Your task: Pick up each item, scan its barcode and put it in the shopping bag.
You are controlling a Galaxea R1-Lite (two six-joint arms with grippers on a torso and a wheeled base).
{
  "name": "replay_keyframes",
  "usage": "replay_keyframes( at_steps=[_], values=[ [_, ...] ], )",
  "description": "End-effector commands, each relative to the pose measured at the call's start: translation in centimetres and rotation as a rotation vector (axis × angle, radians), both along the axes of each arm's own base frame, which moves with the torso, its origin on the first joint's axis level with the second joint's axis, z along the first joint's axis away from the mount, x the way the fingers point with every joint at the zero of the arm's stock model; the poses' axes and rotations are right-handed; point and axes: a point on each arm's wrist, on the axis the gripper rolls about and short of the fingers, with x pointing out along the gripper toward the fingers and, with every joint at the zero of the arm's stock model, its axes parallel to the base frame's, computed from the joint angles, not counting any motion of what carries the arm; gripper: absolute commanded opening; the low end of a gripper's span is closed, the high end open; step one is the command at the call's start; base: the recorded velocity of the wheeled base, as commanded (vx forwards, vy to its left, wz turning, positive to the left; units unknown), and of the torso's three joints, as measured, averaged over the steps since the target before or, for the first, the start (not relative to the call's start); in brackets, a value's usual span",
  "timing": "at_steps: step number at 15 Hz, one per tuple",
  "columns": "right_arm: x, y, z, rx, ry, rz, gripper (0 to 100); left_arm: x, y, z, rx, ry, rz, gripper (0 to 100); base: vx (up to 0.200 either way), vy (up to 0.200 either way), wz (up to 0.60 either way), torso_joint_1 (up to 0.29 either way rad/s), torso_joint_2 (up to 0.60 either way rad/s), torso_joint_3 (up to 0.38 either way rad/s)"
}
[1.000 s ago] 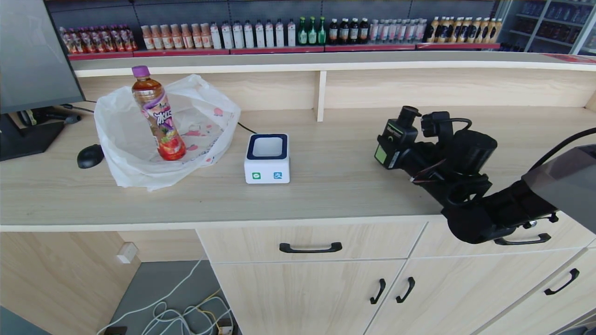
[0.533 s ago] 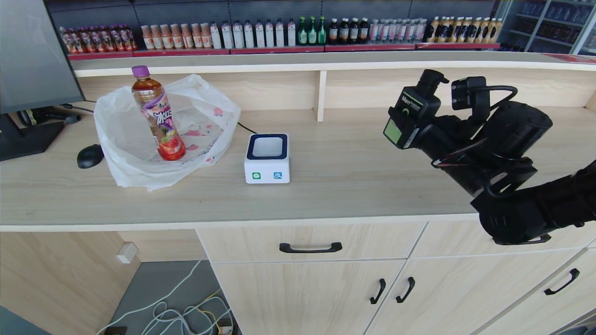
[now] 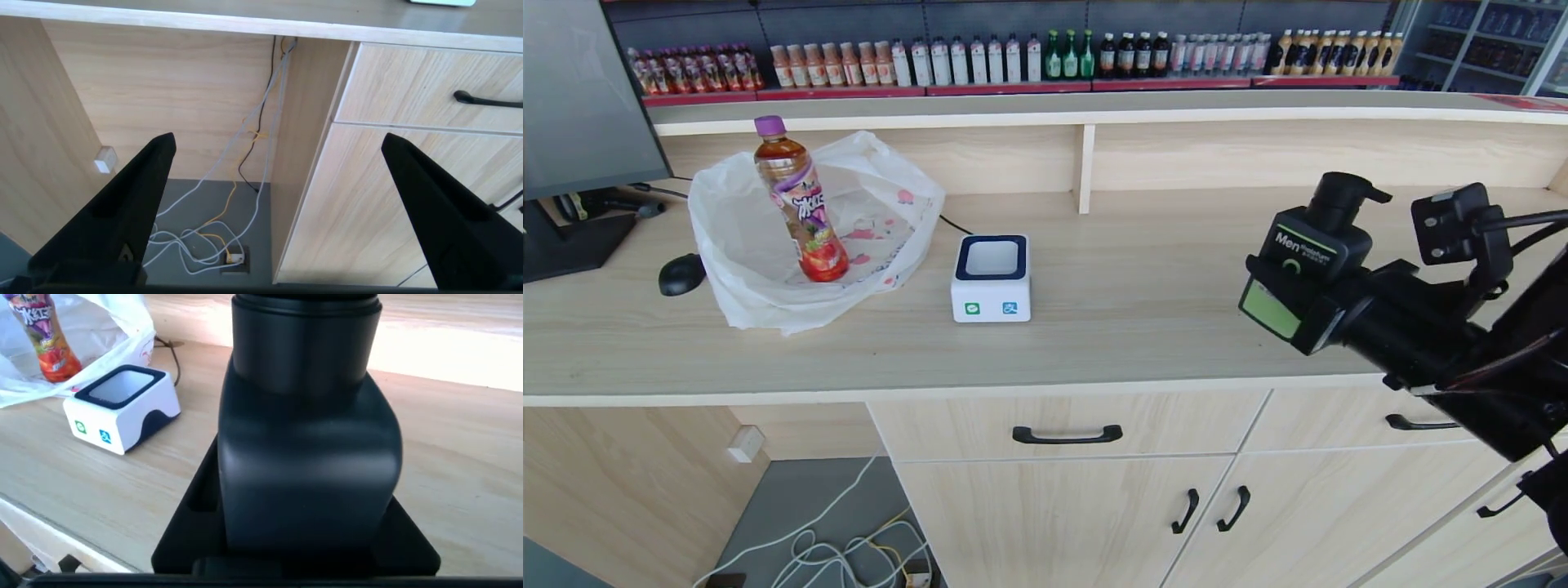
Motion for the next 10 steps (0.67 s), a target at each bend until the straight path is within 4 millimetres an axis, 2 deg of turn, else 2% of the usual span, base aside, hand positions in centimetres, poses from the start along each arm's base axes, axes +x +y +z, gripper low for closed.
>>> replay_keyframes(
  at_steps=[1,4,7,8,9,10],
  values=[
    [-3.0,-0.3,0.5,-0.011,-0.036,0.028,0,0.0,0.0,0.0,0.0,0.0,0.0,100,0.0,0.0,0.0,0.0,0.0,0.0],
    [-4.6,0.3,0.3,-0.017,-0.072,0.08,0,0.0,0.0,0.0,0.0,0.0,0.0,100,0.0,0.0,0.0,0.0,0.0,0.0],
    [-7.4,0.3,-1.8,-0.047,-0.067,0.147,0,0.0,0.0,0.0,0.0,0.0,0.0,100,0.0,0.0,0.0,0.0,0.0,0.0],
    [-7.6,0.2,-2.0,-0.054,-0.063,0.148,0,0.0,0.0,0.0,0.0,0.0,-0.002,100,0.0,0.0,0.0,0.0,0.0,0.0],
    [-8.5,0.1,-3.0,-0.127,-0.076,0.167,0,0.0,0.0,0.0,0.0,0.0,0.0,100,0.0,0.0,0.0,0.0,0.0,0.0],
    [-9.1,0.8,-2.7,-0.18,-0.142,0.238,0,0.0,0.0,0.0,0.0,0.0,0.0,100,0.0,0.0,0.0,0.0,0.0,0.0]
  ],
)
